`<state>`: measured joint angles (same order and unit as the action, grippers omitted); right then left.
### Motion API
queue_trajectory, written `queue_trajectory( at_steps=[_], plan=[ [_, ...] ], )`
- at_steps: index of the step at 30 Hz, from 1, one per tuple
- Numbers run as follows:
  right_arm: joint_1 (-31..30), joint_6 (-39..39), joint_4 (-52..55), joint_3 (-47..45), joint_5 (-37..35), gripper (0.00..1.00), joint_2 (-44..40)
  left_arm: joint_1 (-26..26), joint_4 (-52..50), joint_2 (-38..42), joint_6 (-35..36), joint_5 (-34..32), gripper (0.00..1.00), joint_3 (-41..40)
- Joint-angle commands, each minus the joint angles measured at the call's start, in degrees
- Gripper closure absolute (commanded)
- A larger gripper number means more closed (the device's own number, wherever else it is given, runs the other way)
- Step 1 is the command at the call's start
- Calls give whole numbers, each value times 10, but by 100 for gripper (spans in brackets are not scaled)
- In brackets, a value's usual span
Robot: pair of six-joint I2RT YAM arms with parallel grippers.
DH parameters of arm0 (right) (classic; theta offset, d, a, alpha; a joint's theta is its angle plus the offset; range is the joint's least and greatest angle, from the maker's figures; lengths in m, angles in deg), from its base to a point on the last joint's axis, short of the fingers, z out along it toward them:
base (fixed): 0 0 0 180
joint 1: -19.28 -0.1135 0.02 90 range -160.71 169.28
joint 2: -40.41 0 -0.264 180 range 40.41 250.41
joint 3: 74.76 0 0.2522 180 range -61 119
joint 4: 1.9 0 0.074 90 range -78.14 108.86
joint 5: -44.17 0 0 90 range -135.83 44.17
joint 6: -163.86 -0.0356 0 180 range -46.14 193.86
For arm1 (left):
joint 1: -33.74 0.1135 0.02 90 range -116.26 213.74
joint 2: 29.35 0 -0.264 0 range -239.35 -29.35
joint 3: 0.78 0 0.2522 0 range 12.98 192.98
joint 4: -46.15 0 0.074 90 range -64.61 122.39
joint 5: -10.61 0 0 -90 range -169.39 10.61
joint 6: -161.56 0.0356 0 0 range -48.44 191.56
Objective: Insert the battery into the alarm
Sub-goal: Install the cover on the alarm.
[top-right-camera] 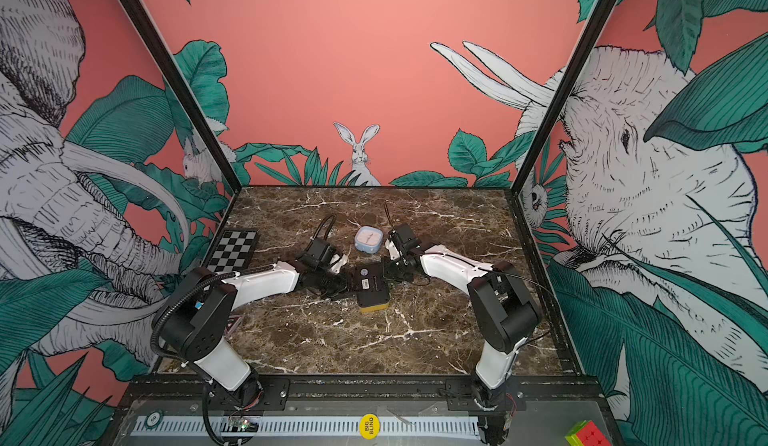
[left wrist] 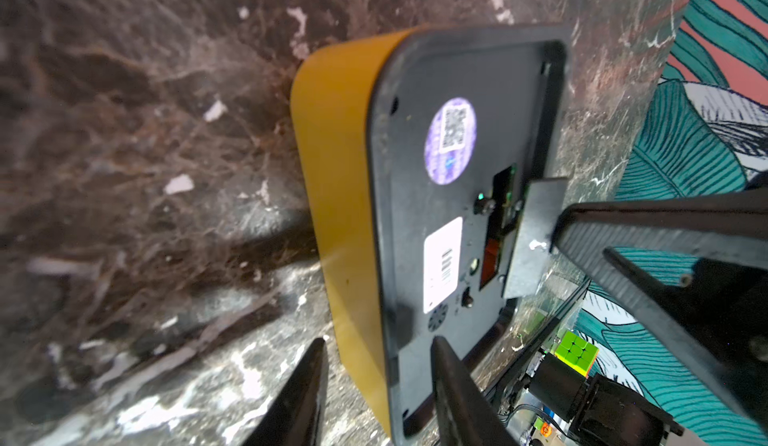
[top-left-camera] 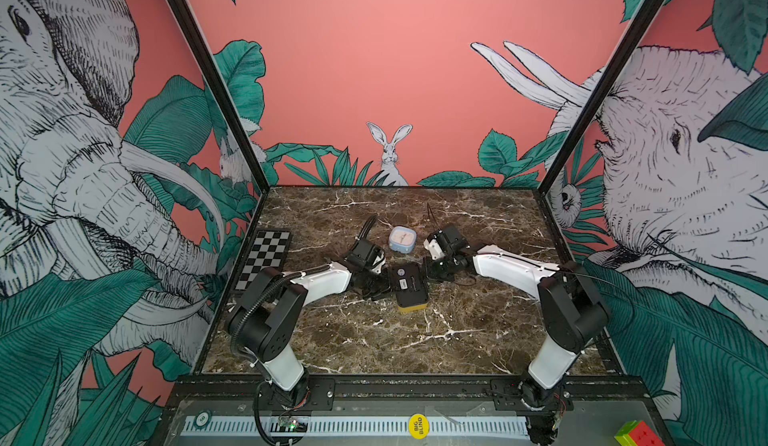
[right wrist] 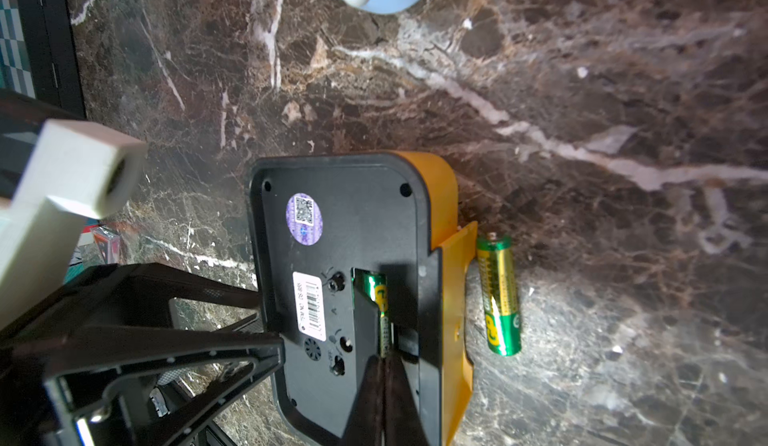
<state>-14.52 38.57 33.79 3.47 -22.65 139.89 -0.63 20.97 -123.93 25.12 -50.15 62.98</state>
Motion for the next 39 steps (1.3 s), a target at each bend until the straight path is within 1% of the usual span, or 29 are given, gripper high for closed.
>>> queue_trajectory(
  at_steps=[1, 18, 39],
  plan=[
    [4, 16, 7, 9, 7, 100, -11, -3, -18, 13, 9, -8, 57, 12],
    [5, 34, -15, 13, 24, 100, 8, -7, -21, -13, 5, -7, 57, 17],
    [5, 45, -29, 4, 21, 100, 20, -9, -19, -21, 1, -7, 58, 17]
  ],
)
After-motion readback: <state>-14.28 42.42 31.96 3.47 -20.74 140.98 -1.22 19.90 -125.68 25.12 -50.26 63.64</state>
